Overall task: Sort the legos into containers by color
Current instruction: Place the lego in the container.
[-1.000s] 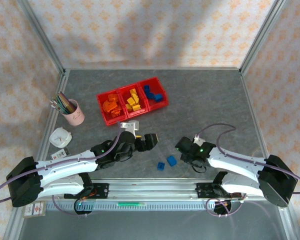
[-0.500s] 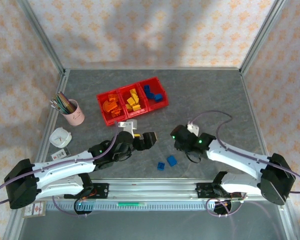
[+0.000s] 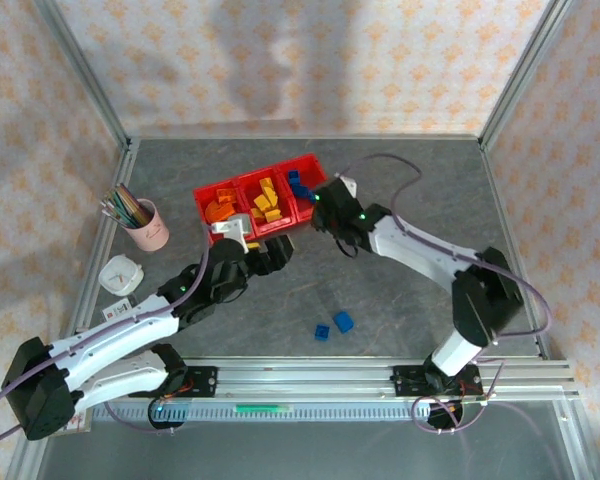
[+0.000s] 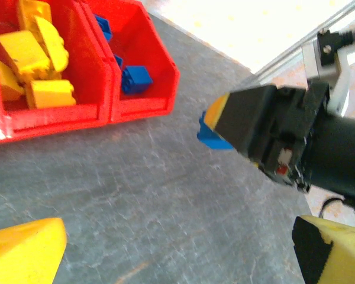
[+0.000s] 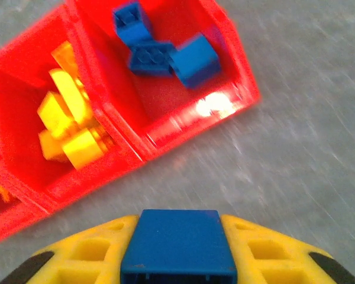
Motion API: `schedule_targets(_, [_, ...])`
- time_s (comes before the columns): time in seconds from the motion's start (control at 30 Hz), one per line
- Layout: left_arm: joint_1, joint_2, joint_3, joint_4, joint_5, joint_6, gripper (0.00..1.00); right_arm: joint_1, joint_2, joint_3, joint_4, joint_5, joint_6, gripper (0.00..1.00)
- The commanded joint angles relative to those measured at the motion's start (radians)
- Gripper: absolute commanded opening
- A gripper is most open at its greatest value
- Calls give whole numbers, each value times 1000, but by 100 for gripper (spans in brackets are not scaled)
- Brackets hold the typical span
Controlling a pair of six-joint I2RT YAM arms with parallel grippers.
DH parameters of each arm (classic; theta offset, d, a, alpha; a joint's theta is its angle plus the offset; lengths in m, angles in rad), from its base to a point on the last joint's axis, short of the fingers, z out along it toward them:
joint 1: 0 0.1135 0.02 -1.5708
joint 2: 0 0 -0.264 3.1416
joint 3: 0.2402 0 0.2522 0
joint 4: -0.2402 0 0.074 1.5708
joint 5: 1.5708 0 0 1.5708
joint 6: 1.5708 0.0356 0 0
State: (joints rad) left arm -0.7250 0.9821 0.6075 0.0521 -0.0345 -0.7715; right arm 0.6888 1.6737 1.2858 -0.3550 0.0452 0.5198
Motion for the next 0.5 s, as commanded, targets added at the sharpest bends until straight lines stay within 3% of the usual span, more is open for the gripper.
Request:
schedule_targets(0.0, [45, -13, 26, -26, 26, 40, 99, -32, 122, 143, 47, -16, -92, 32])
schedule_targets(0.3, [112, -6, 18, -29, 41, 54, 99, -110, 484, 530, -13, 24, -159, 32])
schedule_targets(0.47, [129, -6, 26, -37, 42, 64, 99, -130, 626, 728, -74, 39, -190, 43])
